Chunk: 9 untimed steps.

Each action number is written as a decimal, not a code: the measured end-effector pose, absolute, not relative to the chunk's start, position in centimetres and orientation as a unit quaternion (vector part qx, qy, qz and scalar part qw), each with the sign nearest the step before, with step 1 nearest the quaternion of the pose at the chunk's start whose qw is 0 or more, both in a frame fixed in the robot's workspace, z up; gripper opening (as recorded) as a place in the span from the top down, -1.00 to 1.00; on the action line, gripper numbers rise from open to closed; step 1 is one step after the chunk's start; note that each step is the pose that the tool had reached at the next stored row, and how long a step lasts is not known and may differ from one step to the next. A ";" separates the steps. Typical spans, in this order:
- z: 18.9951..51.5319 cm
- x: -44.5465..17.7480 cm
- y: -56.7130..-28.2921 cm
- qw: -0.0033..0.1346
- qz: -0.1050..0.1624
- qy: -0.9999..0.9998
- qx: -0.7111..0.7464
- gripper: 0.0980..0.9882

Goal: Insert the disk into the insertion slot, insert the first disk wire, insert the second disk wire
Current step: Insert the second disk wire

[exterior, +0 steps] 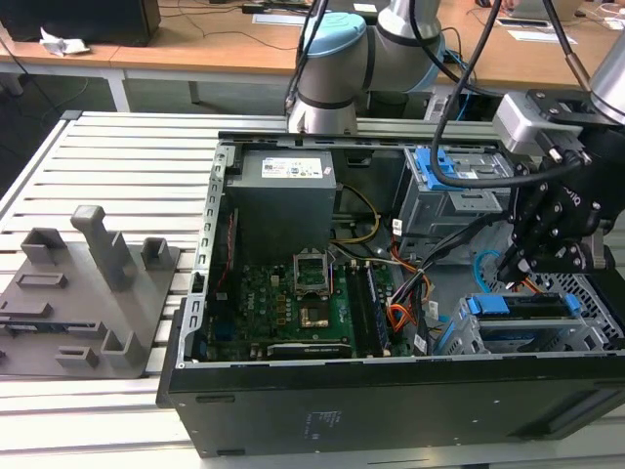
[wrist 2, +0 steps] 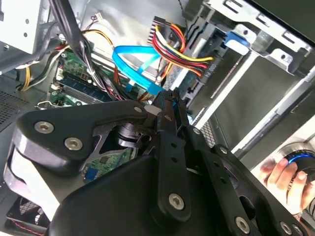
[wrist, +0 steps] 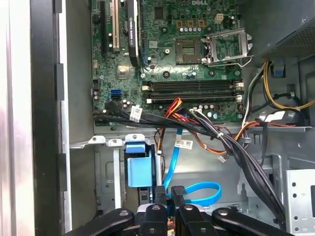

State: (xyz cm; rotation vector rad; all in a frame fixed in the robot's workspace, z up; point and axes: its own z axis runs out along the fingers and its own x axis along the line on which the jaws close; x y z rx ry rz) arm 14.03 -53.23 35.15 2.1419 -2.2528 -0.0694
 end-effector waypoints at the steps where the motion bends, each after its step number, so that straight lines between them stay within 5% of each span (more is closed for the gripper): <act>1: 35.1 14.0 -53.5 0.016 -0.022 -0.725 0.689 0.86; 9: 35.1 14.5 -54.4 0.016 -0.022 -0.725 0.689 0.86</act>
